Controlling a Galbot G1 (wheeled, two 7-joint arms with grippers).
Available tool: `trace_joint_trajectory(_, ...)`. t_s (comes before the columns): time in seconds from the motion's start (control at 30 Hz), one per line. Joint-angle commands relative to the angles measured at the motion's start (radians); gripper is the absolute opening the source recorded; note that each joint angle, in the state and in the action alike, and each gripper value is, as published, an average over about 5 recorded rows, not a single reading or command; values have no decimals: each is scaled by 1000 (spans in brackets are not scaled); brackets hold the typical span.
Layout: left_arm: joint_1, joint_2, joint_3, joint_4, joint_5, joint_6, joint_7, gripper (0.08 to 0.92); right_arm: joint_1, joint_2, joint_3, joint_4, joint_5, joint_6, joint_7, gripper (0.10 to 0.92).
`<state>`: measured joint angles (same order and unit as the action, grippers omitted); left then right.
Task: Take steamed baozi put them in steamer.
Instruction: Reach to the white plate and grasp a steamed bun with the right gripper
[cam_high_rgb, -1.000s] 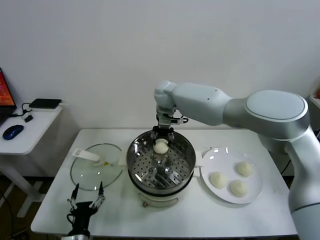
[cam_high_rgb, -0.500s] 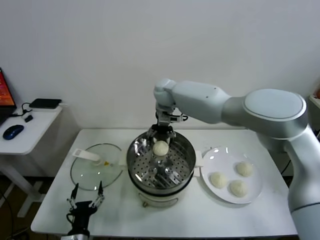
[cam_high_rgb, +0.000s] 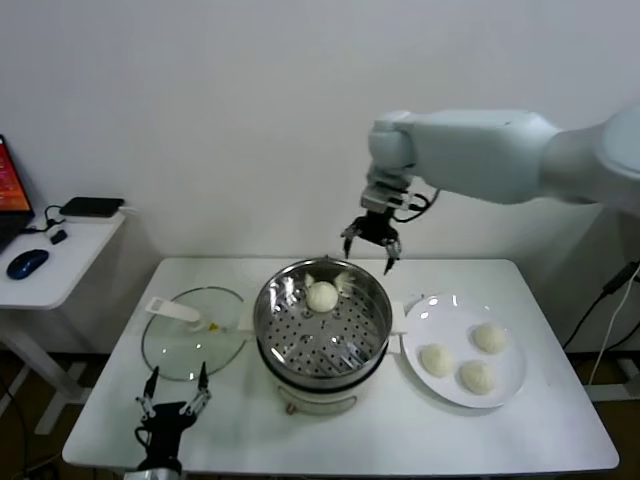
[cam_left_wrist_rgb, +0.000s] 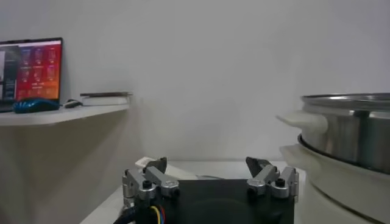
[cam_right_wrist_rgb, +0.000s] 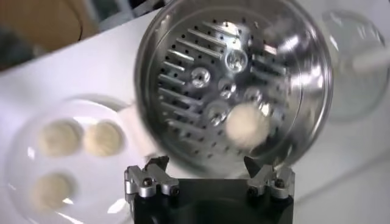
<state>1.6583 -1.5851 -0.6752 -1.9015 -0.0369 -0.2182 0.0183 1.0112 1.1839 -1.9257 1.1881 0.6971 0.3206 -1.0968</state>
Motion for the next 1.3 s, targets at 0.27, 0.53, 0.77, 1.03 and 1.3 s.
trace_joint_trajectory(0.27,-1,14,12,13,0,-1,-2,823,-37,-340,-157,316,184,-540,133,823)
trace_joint_trajectory(0.53,0,17,-2,19,1,-1,-2,823,-214,-358,-46,228,-18,-559,202,823)
trace_joint_trajectory(0.77,-3,12,-2,42,11,-5,-3,823,-326,-355,20,193,-68,-583,245,823)
trace_joint_trajectory(1.03,-8,12,-8,53,16,-6,-1,823,-386,-353,54,166,-98,-586,251,823)
trace_joint_trajectory(1.3,-12,11,-4,61,22,-8,-1,823,-474,-342,127,111,-138,-589,294,823)
